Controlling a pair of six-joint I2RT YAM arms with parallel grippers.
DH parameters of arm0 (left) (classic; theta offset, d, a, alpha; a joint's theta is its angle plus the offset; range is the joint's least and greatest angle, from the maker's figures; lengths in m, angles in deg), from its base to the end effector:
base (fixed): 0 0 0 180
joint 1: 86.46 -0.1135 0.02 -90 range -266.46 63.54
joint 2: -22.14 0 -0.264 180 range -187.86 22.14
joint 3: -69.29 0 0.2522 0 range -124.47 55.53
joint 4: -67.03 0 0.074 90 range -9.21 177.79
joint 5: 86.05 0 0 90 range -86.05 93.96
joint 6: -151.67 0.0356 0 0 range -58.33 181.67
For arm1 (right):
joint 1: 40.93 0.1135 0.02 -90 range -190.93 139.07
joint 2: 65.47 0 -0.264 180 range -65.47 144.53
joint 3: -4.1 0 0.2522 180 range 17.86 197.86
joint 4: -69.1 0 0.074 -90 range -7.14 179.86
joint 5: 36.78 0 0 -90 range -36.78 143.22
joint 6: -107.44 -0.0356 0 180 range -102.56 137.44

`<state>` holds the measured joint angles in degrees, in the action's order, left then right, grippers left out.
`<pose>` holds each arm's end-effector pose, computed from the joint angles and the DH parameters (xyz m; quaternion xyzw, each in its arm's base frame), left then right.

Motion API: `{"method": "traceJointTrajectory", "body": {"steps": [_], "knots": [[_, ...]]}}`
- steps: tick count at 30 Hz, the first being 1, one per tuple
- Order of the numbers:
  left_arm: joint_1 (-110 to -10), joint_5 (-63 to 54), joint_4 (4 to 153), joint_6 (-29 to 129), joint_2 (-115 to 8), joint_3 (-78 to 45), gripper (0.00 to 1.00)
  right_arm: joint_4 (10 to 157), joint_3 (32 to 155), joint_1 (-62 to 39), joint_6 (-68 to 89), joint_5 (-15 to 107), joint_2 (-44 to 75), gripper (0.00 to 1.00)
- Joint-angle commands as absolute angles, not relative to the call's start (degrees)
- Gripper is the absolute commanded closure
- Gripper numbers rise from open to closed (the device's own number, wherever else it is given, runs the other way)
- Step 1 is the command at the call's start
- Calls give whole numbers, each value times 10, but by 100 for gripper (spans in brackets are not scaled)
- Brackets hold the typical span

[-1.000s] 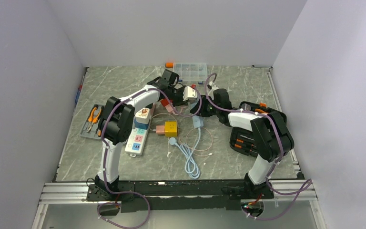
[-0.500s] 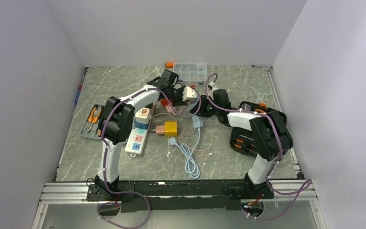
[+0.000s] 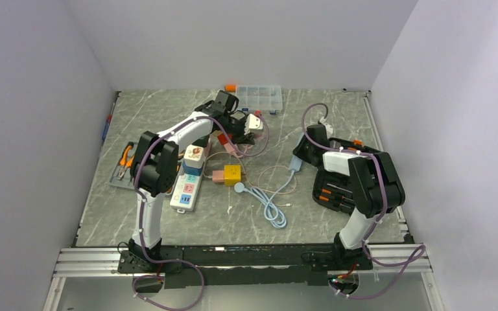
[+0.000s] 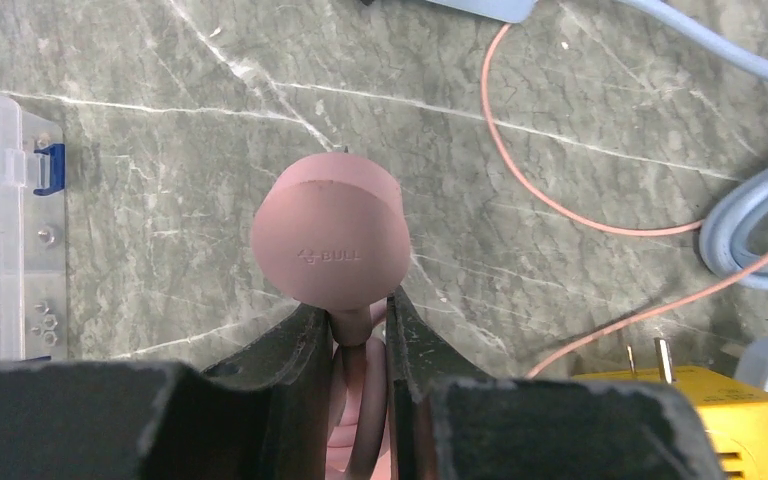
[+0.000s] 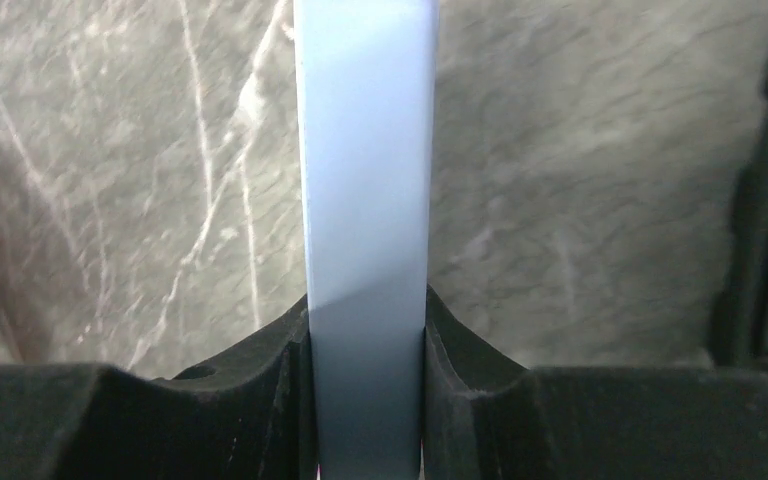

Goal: Pull the plug off the socket
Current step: Remove the plug from the socket, then place the socket at the center of the board.

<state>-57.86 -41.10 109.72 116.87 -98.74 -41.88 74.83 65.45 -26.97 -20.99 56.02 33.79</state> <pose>0.3958 -0.2445 0.2190 0.6759 0.5684 -0.2844 0.3731 0.3311 0.0805 0.1435 0.2042 0.8961 0.1536 0.3630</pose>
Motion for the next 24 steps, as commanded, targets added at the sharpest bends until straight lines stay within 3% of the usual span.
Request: {"method": "traceJointTrajectory", "body": {"steps": [1,11,18,21,24], "knots": [[-585,-471,1119,1160,-949,-447,100,758,634,-269,-206,621,314,100],[-574,-358,1020,1088,-988,-474,100,725,644,-271,-182,536,266,98],[-572,-389,1122,1095,-1061,-596,100,749,654,-271,-180,509,259,55],[-568,-389,1112,1100,-1055,-576,100,756,655,-273,-179,510,256,45],[-562,-362,1088,1108,-1050,-550,99,766,662,-280,-180,513,253,42]]}}
